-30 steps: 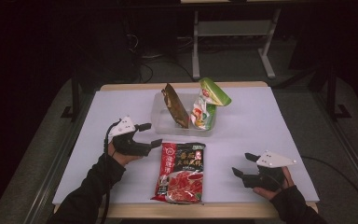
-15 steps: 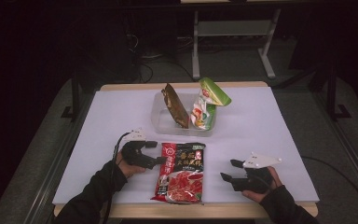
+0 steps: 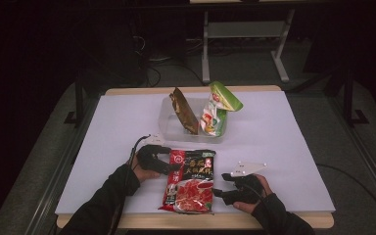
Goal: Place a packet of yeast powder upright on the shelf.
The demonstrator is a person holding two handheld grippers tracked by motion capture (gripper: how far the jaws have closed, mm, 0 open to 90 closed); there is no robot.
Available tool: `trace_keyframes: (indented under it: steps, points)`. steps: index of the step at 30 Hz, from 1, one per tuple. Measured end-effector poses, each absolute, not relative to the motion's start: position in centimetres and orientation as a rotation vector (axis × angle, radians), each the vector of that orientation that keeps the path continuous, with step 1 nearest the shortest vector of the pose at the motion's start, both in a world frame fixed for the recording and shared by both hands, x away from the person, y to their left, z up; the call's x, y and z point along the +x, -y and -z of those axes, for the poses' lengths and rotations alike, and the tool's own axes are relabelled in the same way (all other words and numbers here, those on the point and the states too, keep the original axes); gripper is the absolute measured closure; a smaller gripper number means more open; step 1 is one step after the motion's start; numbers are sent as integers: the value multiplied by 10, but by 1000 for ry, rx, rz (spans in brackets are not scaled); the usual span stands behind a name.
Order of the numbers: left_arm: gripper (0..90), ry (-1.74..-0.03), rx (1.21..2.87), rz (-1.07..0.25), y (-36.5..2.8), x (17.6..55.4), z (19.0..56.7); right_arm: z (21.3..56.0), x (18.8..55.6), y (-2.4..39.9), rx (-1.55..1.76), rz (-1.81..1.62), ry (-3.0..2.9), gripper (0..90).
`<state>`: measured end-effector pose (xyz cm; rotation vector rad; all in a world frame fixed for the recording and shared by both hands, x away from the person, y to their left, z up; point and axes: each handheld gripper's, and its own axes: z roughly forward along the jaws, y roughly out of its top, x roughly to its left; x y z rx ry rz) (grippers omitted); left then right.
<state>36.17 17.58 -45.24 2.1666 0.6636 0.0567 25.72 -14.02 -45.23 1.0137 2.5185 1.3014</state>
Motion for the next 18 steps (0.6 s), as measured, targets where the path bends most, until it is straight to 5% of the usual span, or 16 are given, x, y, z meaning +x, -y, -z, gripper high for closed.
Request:
trace_keyframes:
  steps: [18]
  points:
    - [107,-658,2205,-31,-162,365,454,452,261,129,1174,-1321,-2640,222]
